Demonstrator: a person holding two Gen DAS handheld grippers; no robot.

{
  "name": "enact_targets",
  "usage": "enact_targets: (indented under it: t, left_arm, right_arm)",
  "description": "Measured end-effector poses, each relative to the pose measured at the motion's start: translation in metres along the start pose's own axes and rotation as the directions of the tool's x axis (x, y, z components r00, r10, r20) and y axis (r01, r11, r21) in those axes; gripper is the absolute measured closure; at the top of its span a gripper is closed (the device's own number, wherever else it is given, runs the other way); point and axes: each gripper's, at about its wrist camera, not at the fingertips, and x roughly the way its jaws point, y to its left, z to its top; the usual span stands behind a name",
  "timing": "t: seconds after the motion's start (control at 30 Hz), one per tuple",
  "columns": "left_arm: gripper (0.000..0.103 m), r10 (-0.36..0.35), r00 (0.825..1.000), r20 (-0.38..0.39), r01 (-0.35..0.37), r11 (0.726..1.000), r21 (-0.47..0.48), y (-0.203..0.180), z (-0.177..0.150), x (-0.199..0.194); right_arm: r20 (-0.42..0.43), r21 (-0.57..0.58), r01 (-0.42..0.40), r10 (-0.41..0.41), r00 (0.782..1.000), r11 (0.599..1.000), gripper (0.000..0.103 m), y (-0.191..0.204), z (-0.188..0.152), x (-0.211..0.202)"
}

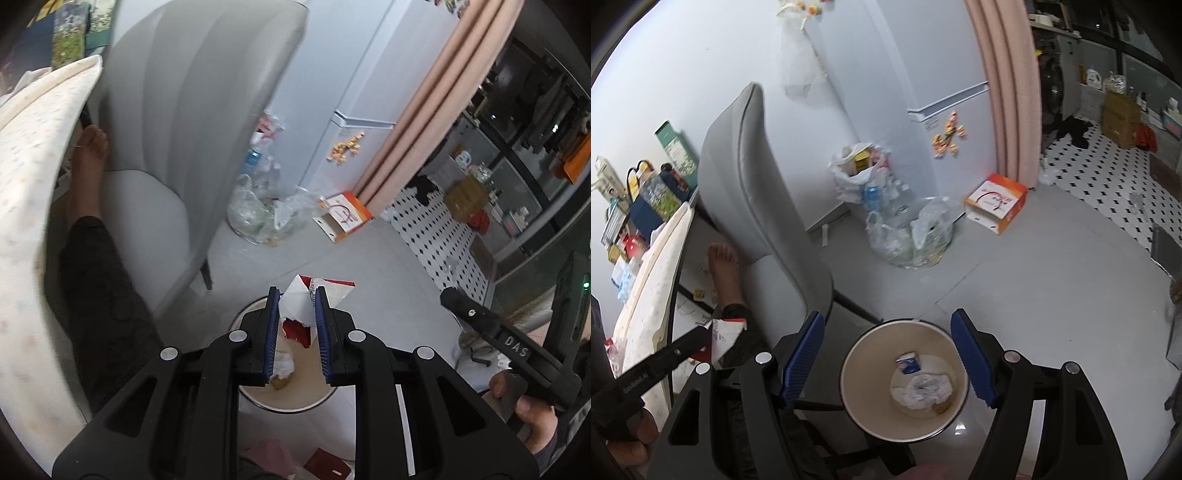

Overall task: Collect trash
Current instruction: 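Open both grippers over the bin, dropping both papers, then move both open grippers away from the bin toward the table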

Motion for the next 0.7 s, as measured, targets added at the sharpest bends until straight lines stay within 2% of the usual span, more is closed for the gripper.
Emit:
enact_targets:
  t: [0.23,0.27,0.3,0.37,0.5,0.6,0.7]
  left_arm:
    - [0.083,-0.032,0.999,-0.043,0.033,0.999,0.014,-0.028,-0.008,0.026]
    - [0.078,-0.049,0.997,-0.053,0.049,0.999,0.002,-0.029,-0.009,0.031]
    - [0.059,-0.079,0.994,-0.07,0.079,0.997,-0.006,-0.031,-0.01,0.035]
    - [0.037,-0.113,0.991,-0.074,0.113,0.994,-0.006,-0.034,-0.012,0.037]
    - [0.019,-0.124,0.991,-0.052,0.125,0.992,0.026,-0.039,-0.012,0.028]
    - [0.01,-0.116,0.993,-0.013,0.116,0.993,0.009,-0.033,-0.006,0.014]
    - [0.006,-0.097,0.995,0.024,0.098,0.995,-0.021,-0.023,0.0,-0.003]
  right_arm:
    - [0.031,0.027,0.048,-0.049,0.998,0.998,0.033,-0.026,0.006,-0.019]
    - [0.033,0.032,0.052,-0.053,0.998,0.998,0.033,-0.03,0.006,-0.022]
    - [0.035,0.037,0.054,-0.055,0.998,0.998,0.033,-0.033,0.006,-0.023]
    - [0.038,0.042,0.057,-0.059,0.998,0.997,0.033,-0.036,0.004,-0.026]
    - [0.034,0.045,0.052,-0.054,0.998,0.998,0.033,-0.036,0.002,-0.026]
    - [0.036,0.039,0.033,-0.034,0.999,0.999,0.033,-0.028,0.006,-0.024]
    - [0.045,0.025,0.009,-0.011,0.999,1.0,0.033,-0.017,0.009,-0.026]
